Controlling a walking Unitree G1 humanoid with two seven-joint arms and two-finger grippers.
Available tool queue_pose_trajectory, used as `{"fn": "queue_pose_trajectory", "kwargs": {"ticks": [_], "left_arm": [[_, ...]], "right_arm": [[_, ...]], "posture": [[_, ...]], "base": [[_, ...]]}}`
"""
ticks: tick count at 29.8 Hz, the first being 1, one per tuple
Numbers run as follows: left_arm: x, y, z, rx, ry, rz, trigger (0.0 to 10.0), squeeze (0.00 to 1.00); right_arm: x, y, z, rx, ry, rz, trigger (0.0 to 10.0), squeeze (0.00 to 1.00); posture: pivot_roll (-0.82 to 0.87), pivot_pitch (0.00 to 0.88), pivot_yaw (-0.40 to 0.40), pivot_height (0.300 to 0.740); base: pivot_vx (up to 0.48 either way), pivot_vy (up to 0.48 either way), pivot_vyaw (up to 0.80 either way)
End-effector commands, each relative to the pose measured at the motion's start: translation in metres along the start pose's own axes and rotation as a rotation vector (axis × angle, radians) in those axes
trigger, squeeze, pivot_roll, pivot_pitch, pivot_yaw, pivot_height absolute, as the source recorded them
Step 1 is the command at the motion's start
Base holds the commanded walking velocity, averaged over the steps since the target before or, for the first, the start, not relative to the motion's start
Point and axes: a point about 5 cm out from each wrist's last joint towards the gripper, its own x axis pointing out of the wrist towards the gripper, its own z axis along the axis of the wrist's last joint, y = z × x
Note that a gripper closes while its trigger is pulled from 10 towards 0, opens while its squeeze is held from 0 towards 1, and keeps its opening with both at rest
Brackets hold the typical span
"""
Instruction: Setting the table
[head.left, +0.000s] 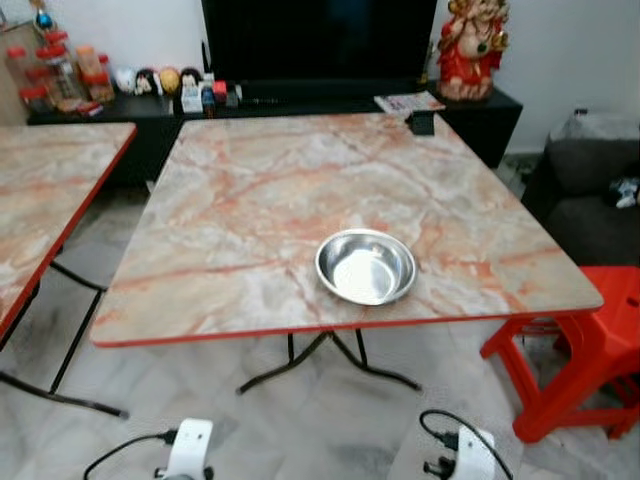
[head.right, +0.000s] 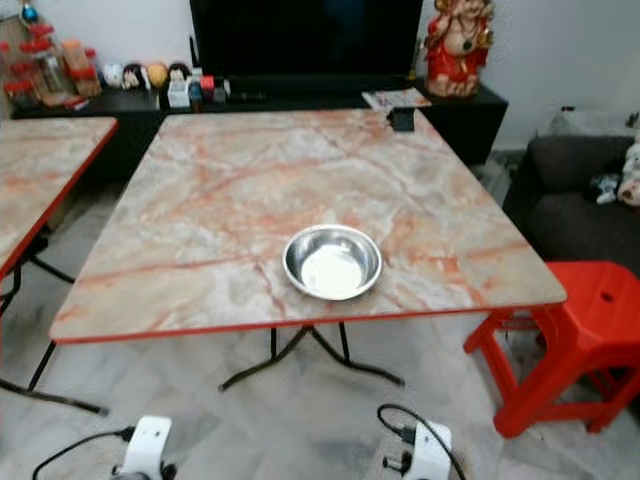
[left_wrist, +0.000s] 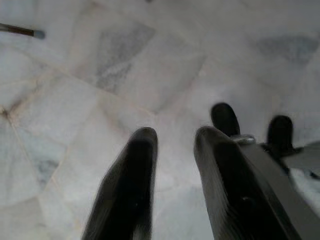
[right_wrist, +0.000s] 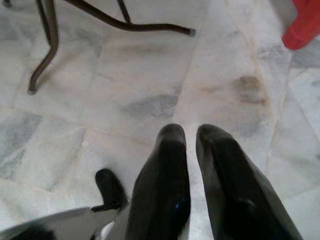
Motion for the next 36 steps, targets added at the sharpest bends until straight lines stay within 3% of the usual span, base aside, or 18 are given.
{"fn": "queue_pose_trajectory", "kwargs": {"ticks": [1,36], "left_arm": [[-0.0019,0.0113,-0.0084,0.005,0.032,0.033,10.0,0.0],[-0.0018,0.0132,-0.0061,-0.007,0.023,0.046,10.0,0.0]], "right_arm": [[0.0005,0.0092,0.0017,0.017,-0.009,0.018,10.0,0.0],[0.0011,0.0121,0.0049,0.026,-0.026,0.025,10.0,0.0]], "posture": [[-0.06,0.0,0.035,0.74],[-0.03,0.0,0.033,0.74]], "base": [[0.0,0.322,0.0],[0.0,0.319,0.0]]}}
